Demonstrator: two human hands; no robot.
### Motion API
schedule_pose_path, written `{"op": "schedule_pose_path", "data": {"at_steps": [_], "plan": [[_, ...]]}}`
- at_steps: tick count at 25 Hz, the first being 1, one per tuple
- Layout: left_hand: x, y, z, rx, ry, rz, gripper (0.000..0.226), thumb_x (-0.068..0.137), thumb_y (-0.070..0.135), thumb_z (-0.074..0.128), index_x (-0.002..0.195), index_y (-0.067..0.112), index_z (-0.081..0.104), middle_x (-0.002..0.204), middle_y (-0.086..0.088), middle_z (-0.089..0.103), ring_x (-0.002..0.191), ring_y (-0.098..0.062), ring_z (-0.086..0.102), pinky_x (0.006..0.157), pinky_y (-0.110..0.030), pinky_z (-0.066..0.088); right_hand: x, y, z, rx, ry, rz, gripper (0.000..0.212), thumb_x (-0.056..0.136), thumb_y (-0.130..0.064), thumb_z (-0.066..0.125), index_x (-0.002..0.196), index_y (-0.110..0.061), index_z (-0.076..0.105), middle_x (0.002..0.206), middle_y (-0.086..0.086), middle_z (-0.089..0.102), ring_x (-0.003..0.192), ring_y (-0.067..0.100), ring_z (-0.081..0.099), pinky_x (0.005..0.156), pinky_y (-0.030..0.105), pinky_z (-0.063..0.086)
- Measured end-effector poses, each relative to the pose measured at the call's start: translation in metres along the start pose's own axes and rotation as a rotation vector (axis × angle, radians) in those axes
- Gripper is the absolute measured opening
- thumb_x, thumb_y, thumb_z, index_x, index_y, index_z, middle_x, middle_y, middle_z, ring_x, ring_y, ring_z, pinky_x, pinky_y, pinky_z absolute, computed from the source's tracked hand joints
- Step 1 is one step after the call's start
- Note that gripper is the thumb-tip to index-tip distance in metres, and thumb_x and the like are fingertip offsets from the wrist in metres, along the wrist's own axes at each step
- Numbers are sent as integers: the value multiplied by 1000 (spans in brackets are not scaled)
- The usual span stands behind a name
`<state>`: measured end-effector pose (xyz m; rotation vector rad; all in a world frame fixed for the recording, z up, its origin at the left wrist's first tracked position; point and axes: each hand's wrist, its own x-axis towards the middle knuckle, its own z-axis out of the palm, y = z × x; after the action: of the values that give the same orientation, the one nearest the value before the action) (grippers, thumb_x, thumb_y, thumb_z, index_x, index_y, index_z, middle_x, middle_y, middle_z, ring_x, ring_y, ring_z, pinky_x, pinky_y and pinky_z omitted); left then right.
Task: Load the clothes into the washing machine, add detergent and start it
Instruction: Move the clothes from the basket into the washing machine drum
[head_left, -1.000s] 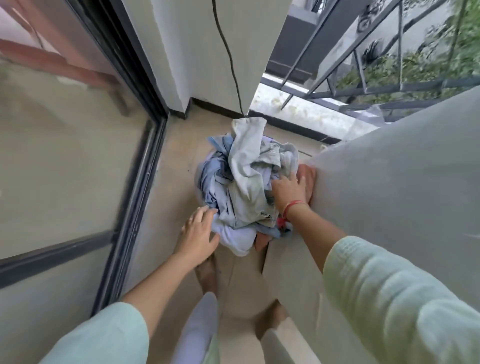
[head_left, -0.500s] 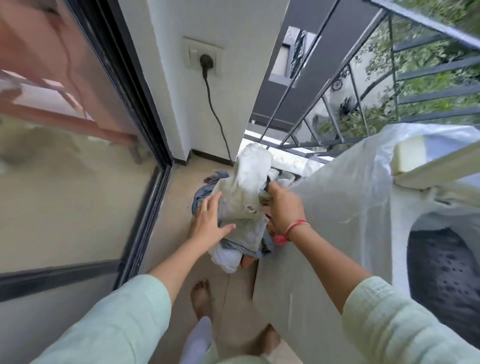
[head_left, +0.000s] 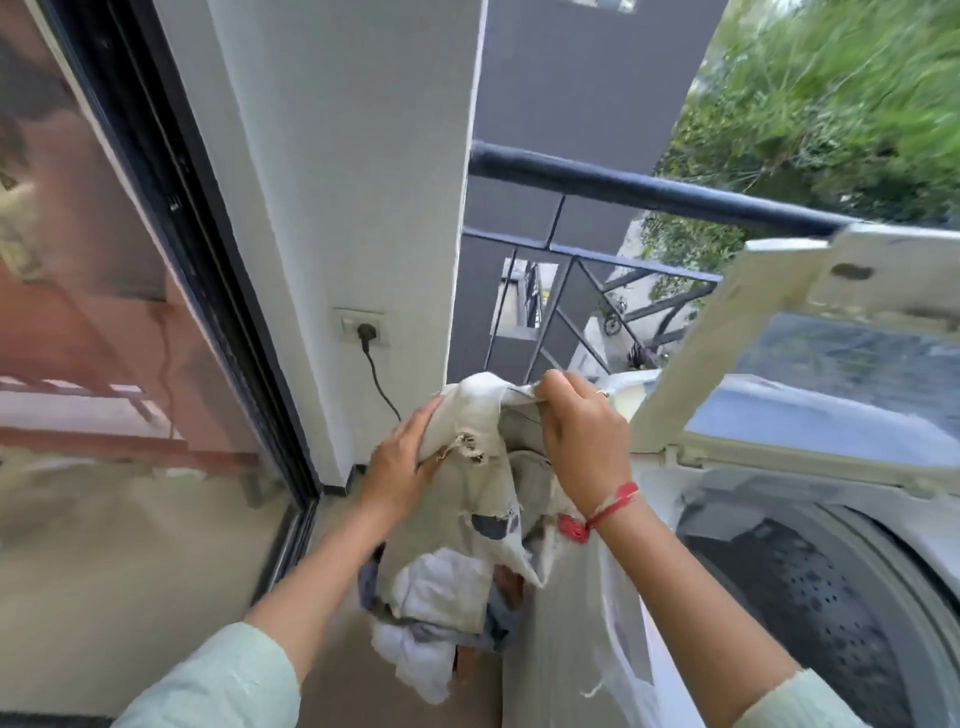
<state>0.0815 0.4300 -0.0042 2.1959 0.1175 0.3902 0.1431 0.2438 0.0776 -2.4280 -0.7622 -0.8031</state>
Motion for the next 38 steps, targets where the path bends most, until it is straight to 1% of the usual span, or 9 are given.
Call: {"op": "schedule_pose_path", "data": {"at_steps": [5,8,11,17,20,23,29,34,38], "plan": [[14,89,-36,-16,277,281,61,88,69,27,111,22,58,92,-2,68,80,-23,62,65,-29,47,36,13,-115,96,431,-13,17,83,-17,50,77,-16,66,74,-4,64,68,21,57,51,25,37],[30,148,-24,-313,536,162,16,84,41,39,85,28,48,77,10,56,72,-22,58,61,-28,41,50,55,-202,151,790,53,13,77,-8,54,80,-15,64,76,2,61,76,24,50,65,22,31],[37,203,9,-467,545,183,30,86,41,40,105,21,51,88,3,59,78,-8,58,70,-29,44,46,128,-274,48,1084,224,13,74,-3,57,81,-12,62,77,12,58,82,25,42,73,31,33],[-9,212,144,-341,323,97,71,80,54,37,141,17,32,146,5,33,129,-18,41,105,-34,34,-25,250,-307,-240,1021,561,6,79,-16,55,84,-14,59,85,15,60,89,35,50,76,40,34],[-49,187,183,-269,290,-17,78,84,56,42,148,34,4,150,28,3,139,-8,17,111,-33,20,-64,287,-308,-216,894,754,11,83,-17,53,87,-11,62,95,14,61,99,36,49,90,43,35],[-73,161,202,-8,122,-136,75,86,60,42,147,35,5,157,-7,-2,144,-21,0,114,-43,15,-95,320,-294,-245,621,796,9,81,-10,58,87,-9,65,108,15,57,105,37,48,92,45,36],[-62,162,212,656,-217,-127,86,80,71,34,148,36,-7,153,-20,-19,143,-33,-16,115,-51,-2,-99,326,-241,-104,-546,645,23,80,-21,67,100,-10,68,109,15,66,102,30,59,78,29,43],[-45,164,197,606,-466,-81,76,85,57,51,147,39,11,157,-6,-14,145,-27,-7,117,-50,4,-114,239,-149,327,-1071,336,115,64,-50,79,150,-25,6,157,-3,7,145,18,7,118,38,12],[-46,121,140,654,-374,23,90,80,26,60,147,39,2,156,-2,2,144,-24,7,115,-45,16,-139,186,-70,542,-1000,428,131,62,-49,81,147,-18,-14,158,-1,-12,144,13,-11,119,35,3]]}}
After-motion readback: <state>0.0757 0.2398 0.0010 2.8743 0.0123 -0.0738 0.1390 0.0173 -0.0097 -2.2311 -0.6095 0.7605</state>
